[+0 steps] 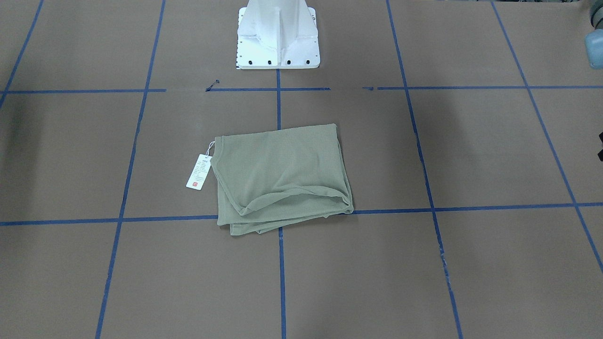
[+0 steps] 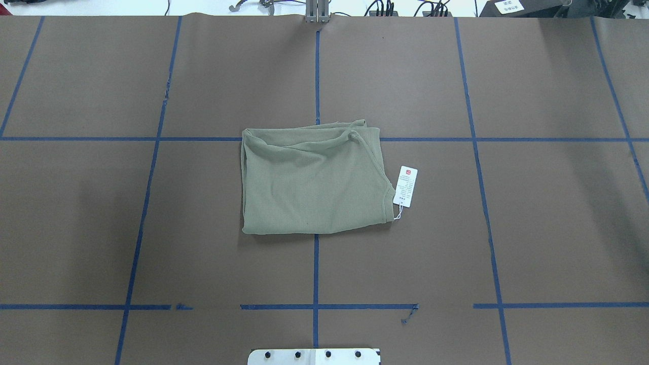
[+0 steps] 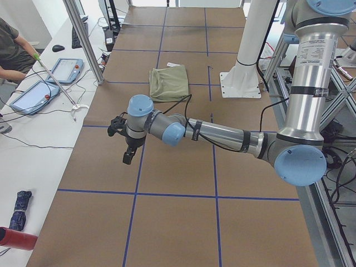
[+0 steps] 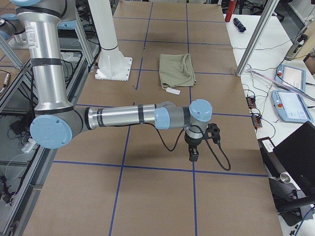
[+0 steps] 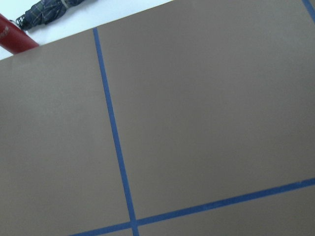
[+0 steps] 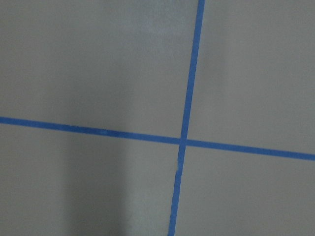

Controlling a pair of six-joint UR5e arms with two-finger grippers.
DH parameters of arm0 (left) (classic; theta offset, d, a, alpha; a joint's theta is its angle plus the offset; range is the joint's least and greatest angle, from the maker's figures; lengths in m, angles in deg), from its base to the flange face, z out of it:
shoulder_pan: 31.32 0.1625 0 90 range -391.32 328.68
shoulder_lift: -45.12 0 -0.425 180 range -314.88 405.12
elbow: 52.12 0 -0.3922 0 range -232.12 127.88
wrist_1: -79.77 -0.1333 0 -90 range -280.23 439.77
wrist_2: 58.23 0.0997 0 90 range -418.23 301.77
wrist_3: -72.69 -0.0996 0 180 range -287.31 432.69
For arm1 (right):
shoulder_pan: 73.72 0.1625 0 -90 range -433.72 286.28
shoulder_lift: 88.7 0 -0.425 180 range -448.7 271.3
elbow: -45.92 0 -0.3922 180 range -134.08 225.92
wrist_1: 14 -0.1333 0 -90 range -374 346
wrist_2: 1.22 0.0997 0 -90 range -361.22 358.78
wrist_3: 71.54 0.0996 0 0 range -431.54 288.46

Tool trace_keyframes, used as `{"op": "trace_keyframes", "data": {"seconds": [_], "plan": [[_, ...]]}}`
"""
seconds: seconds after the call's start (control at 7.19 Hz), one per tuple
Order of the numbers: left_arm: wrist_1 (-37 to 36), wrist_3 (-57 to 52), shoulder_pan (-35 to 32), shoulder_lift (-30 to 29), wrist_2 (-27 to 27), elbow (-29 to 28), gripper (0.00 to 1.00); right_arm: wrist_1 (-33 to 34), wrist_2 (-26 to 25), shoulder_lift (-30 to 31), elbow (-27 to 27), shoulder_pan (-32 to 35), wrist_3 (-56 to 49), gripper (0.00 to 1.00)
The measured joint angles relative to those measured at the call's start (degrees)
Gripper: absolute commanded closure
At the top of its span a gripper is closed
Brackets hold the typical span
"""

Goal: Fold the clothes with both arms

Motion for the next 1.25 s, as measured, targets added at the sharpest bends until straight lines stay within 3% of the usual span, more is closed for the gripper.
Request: {"op": "trace_keyframes", "data": {"seconds": [0.14,0.42,0.83,1.25], "plan": [[0.1,-0.4,-0.7,1.3,-1.9,0.1,0.0,0.9,0.7,2.3,3.2,0.6,-0.7,0.0],[-0.1,-0.8,-1.4,4.3,0.6,-1.6,0.0,1.9,1.6,4.6,6.9,1.5,-0.4,0.0],[-7.6,-6.6,-3.4,4.6,4.5,-3.8,0.0,2.6,2.2,6.3,6.8,1.7,0.3,0.0],[-14.5,-15.7,-4.5,4.3,2.6,-4.2,0.0,2.6,2.2,6.8,6.5,1.8,0.7,0.0]]}}
